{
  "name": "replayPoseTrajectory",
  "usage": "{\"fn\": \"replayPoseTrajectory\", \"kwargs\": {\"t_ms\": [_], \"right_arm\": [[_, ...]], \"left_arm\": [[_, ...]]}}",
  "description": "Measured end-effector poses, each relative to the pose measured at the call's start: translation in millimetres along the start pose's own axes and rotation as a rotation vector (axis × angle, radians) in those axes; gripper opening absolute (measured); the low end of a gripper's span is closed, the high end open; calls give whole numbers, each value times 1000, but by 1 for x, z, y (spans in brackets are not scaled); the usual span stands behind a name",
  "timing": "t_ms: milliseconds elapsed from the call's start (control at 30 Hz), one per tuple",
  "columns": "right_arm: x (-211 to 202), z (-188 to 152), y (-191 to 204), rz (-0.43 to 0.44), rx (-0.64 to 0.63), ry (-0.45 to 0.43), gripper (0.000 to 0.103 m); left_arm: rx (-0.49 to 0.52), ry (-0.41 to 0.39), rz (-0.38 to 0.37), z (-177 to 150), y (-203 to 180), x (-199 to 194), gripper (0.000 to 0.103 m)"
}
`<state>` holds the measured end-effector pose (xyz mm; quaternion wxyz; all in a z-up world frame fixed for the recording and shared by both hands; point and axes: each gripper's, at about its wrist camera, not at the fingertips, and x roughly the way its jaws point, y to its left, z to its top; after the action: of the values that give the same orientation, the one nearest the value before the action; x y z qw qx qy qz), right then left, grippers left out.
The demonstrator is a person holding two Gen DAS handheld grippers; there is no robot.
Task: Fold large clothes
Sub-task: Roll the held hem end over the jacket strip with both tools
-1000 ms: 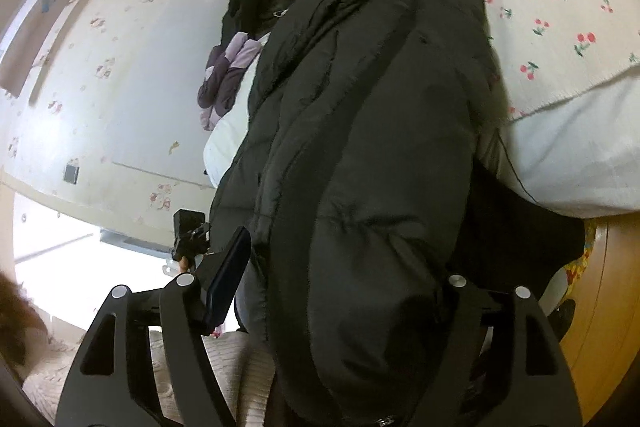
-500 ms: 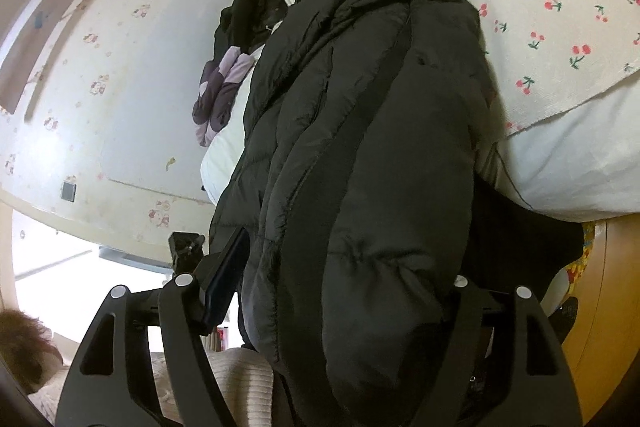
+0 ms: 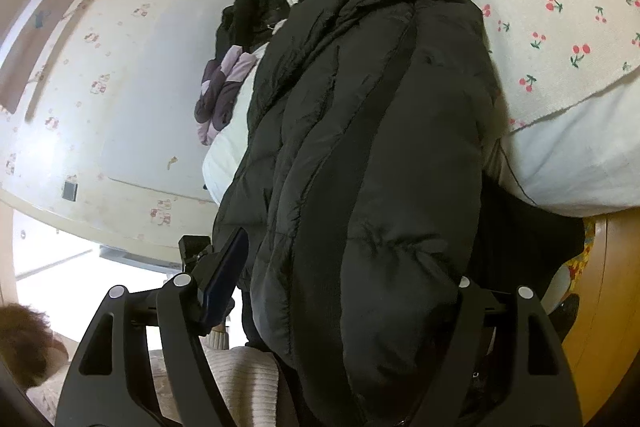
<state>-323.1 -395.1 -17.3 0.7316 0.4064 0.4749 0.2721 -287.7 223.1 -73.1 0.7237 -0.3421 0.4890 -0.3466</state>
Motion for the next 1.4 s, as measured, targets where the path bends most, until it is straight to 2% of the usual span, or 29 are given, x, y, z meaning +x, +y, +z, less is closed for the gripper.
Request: {"fn": "replayPoseTrajectory", "kwargs": {"t_ms": [67,100,133,167,200,233,300,367,467,533,567,600,633,667,733,833,867,900,933,967,1000,1067,1133,1233,1267,1300,1333,1367,1400], "right_arm": [[-2,-2,6,2,-41,-11,67],[-3,-3,9,7,-53,-11,61],[-4,-3,10,3,-65,-13,58],[-4,-3,12,-8,-84,-16,50],[-5,-4,14,-22,-97,-20,38],[-5,-4,15,-38,-112,-25,31],[-6,-5,19,-45,-143,-36,20],[-8,-6,22,-29,-157,-48,16],[-8,-8,25,0,-160,-43,15],[-7,-7,20,-5,-136,-26,19],[-7,-7,16,-14,-121,-19,24],[-8,-8,11,-26,-103,-19,38],[-9,-9,6,-32,-79,-21,45],[-9,-10,3,-33,-66,-25,52],[-10,-13,-1,-29,-63,-25,52],[-7,-17,1,-6,-88,-26,50],[-6,-18,3,-5,-104,-35,39],[-6,-18,6,-8,-120,-48,28],[-6,-19,8,-2,-129,-61,25],[-8,-19,13,14,-146,-87,19],[-10,-19,18,29,-161,-105,15],[-16,-19,28,78,-190,-136,12],[-21,-21,35,105,-215,-134,12],[-20,-26,36,81,-214,-78,16],[-19,-27,33,54,-204,-58,23],[-18,-30,27,31,-190,-41,36],[-17,-32,22,21,-170,-32,43],[-16,-35,16,15,-146,-29,54],[-17,-39,10,15,-128,-31,54]], "left_arm": [[13,-11,-4,2,-5,0,88],[29,-17,-21,3,-8,-2,83],[53,-25,-41,6,-15,-2,67],[70,-22,-34,8,-19,-2,54],[82,-22,-15,9,-21,-3,47],[102,-23,4,10,-24,-3,39],[117,-34,14,12,-27,-5,31],[146,-50,4,9,-33,-11,24],[177,-48,12,8,-40,-16,24],[178,-11,35,7,-36,-14,26],[174,7,56,7,-32,-11,30],[167,23,70,7,-28,-8,50],[133,42,92,8,-22,-4,72],[99,43,103,7,-16,-2,79],[65,51,86,6,-9,3,80],[89,27,94,6,-17,7,78],[99,18,96,6,-20,8,71],[101,13,107,8,-22,8,58],[99,8,109,10,-24,7,36],[107,2,80,12,-28,3,26],[120,-11,82,12,-32,-1,23],[174,-36,90,11,-47,-10,15],[197,-59,55,9,-57,-21,15],[220,-50,32,8,-58,-30,15],[213,-34,45,8,-53,-30,18],[202,-19,62,8,-47,-28,20],[182,2,79,7,-39,-24,33],[165,11,87,5,-34,-23,52],[144,10,94,4,-31,-21,62]]}}
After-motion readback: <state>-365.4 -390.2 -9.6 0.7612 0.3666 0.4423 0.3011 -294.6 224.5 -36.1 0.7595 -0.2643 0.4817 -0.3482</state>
